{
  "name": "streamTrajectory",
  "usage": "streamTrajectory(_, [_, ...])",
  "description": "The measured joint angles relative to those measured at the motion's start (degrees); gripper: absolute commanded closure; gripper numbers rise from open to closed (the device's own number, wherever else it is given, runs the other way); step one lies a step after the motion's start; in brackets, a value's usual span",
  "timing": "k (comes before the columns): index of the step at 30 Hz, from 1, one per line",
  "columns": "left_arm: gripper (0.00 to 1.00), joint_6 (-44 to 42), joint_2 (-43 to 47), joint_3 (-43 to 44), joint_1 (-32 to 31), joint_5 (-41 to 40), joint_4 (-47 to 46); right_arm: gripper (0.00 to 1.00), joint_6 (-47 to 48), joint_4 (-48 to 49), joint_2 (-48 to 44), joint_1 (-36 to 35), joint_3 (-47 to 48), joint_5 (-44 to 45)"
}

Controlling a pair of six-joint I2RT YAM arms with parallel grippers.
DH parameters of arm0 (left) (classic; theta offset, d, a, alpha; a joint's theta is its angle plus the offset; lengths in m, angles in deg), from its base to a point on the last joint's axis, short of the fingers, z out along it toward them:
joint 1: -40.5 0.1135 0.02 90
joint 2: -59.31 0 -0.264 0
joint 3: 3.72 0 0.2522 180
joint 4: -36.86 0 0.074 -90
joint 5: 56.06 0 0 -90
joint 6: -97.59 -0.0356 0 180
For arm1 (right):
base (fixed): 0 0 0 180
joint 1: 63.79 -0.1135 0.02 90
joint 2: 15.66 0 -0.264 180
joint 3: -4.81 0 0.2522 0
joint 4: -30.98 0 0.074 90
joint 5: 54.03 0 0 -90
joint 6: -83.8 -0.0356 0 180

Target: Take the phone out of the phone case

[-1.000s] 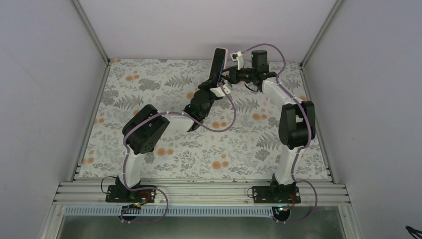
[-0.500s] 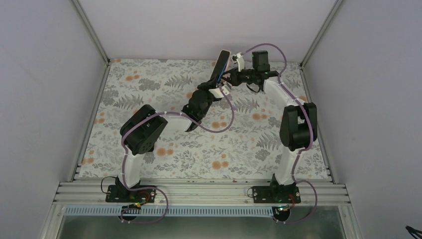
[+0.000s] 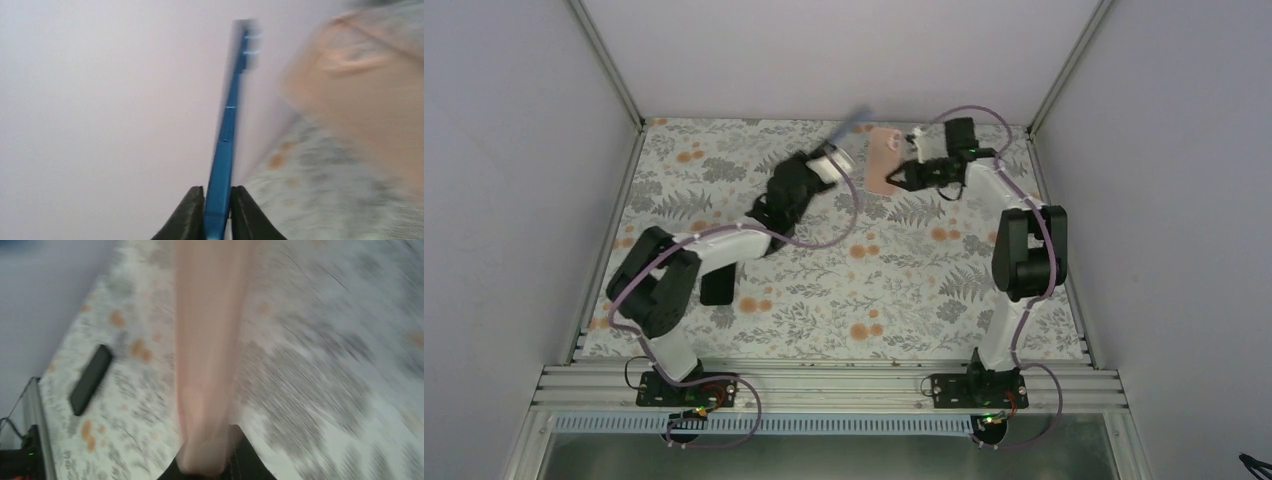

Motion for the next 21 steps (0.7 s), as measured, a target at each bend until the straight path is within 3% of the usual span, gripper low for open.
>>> streamTrajectory(5, [0.98,0.4,7.7,0.1,9.8,-8.2,-2.6,0.97,3.5,-8.2,0.8,8.6,-4.8,8.0])
streamTrajectory(8, [0.98,0.6,9.2,0.0,11.6,-11.0,-3.7,0.97,4.8,-10.4,0.8,9.3,-5.3,8.5])
streamTrajectory(13, [0.98,0.6,9.5,-1.4,8.2,-11.2,0.1,0.97,12.0,-19.0,0.9,8.1,-5.0,5.3])
streamTrajectory(21, [0.98,-2.5,10.4,-9.8,-1.0,-18.2,16.3,0.97,25.6,-33.5,1.0,8.1,-11.2,1.7])
